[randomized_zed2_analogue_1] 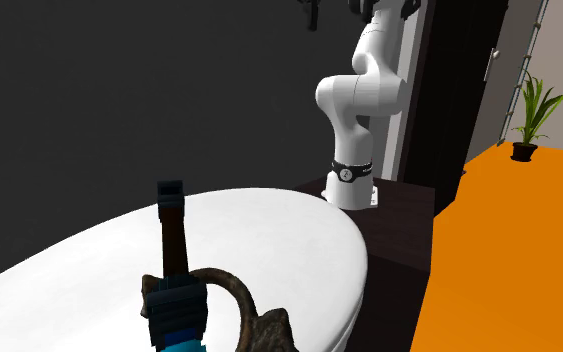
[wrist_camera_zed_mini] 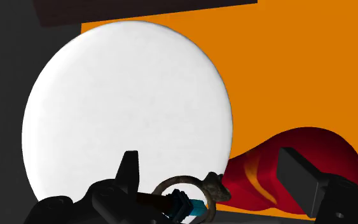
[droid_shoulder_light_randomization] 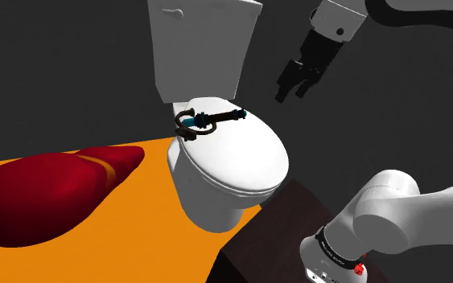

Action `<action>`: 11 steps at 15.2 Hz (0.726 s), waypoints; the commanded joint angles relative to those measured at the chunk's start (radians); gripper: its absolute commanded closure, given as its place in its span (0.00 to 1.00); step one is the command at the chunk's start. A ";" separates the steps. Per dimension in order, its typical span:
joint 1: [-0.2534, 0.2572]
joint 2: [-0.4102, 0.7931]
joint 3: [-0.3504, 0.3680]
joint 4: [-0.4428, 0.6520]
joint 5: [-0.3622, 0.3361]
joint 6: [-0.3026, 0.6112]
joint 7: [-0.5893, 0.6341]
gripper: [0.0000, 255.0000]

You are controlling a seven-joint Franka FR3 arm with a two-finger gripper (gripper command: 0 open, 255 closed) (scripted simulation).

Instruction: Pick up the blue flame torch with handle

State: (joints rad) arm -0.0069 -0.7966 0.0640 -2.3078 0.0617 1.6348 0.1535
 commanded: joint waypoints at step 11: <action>0.015 0.357 -0.067 0.084 -0.047 0.207 -0.205 0.00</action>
State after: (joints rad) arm 0.0058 -0.4797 0.0011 -2.2354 0.0173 1.8194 -0.0309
